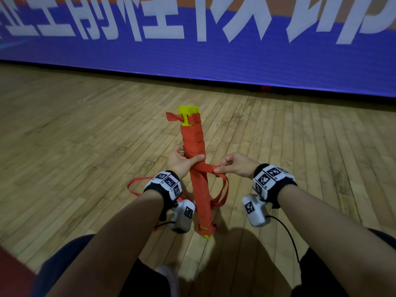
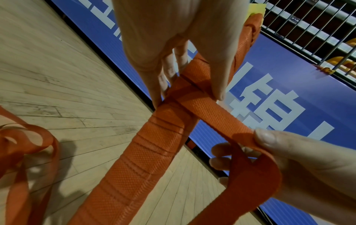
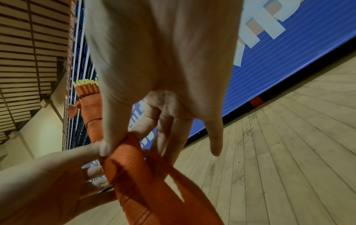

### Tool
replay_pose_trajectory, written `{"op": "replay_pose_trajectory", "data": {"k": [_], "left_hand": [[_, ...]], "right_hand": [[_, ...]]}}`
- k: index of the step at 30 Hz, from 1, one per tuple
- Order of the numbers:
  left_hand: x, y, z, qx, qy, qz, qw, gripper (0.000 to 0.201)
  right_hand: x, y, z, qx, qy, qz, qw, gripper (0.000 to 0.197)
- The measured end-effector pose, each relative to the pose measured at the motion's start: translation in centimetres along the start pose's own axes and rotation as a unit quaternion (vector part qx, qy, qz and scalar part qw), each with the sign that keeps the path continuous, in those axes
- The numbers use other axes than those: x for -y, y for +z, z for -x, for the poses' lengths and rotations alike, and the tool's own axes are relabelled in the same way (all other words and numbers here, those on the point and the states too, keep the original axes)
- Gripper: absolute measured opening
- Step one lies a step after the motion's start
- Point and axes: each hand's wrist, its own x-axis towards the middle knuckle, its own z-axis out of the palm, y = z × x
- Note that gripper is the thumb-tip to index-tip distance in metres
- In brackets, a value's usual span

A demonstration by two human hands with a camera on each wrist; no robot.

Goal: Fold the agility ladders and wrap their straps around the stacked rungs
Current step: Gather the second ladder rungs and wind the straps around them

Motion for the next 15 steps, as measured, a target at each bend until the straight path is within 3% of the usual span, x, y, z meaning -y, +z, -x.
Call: {"op": "replay_pose_trajectory", "data": {"k": [9, 15], "left_hand": [[-0.09, -0.08, 0.16, 0.011, -0.004, 0.011, 1.000, 0.046], [-0.09, -0.07, 0.16, 0.022, -0.003, 0.025, 0.999, 0.046]], "right_hand": [[-0.14, -0.28, -0.15, -0.052, -0.003, 0.015, 0.999, 0.022], [-0.20, -0.66, -0.07, -0.025, 0.009, -0.002, 1.000, 0.018]]}}
